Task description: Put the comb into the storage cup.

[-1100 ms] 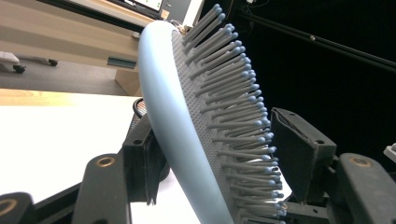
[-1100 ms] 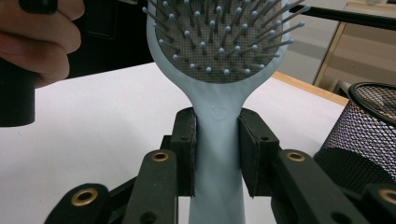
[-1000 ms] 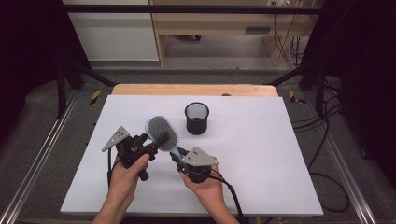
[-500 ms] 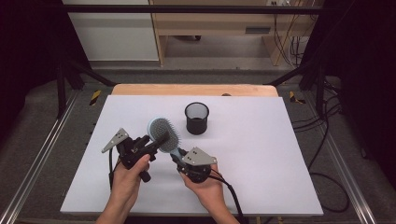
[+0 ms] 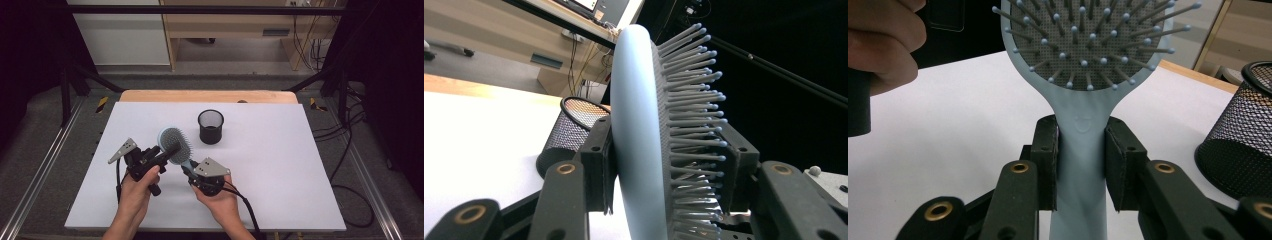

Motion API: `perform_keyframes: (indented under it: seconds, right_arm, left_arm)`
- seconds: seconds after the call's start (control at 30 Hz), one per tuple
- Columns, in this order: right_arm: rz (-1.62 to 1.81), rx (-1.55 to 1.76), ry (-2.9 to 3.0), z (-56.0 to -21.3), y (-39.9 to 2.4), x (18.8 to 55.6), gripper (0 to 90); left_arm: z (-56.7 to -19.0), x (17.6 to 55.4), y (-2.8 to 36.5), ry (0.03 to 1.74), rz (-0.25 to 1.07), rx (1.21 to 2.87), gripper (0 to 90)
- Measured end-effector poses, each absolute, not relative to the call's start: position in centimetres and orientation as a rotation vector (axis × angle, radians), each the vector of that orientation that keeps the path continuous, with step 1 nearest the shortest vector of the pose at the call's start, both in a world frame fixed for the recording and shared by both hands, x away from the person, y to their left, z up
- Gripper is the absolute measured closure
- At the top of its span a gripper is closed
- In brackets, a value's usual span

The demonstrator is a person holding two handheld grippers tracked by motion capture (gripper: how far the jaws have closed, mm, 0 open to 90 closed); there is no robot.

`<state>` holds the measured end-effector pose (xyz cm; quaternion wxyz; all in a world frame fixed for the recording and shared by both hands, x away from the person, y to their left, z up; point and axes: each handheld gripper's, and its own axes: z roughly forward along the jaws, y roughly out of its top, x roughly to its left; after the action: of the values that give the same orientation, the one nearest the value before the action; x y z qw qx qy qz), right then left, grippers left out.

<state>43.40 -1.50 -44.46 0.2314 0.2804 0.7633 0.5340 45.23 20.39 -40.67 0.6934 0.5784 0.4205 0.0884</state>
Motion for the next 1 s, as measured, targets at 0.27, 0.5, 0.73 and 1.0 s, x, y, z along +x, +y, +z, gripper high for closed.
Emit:
perform_keyframes:
  seconds: [0.27, 0.5, 0.73, 1.0]
  right_arm:
    - [1.467, 0.773, 2.108, -44.48, -1.51, 43.50, 69.6]
    - [1.479, 0.775, 2.114, -44.42, -1.46, 43.53, 69.6]
    - [1.470, 0.777, 2.108, -44.42, -1.52, 43.40, 69.5]
    - [1.471, 0.766, 2.096, -44.35, -1.45, 43.26, 69.3]
  left_arm:
    - [-40.87, 45.34, 20.54, 0.941, 0.180, 1.281, 52.1]
    - [-40.88, 45.34, 20.68, 0.944, 0.161, 1.267, 52.6]
    - [-40.63, 45.31, 20.49, 0.913, 0.167, 1.291, 52.8]
    - [-40.59, 45.28, 20.64, 0.911, 0.158, 1.279, 53.0]
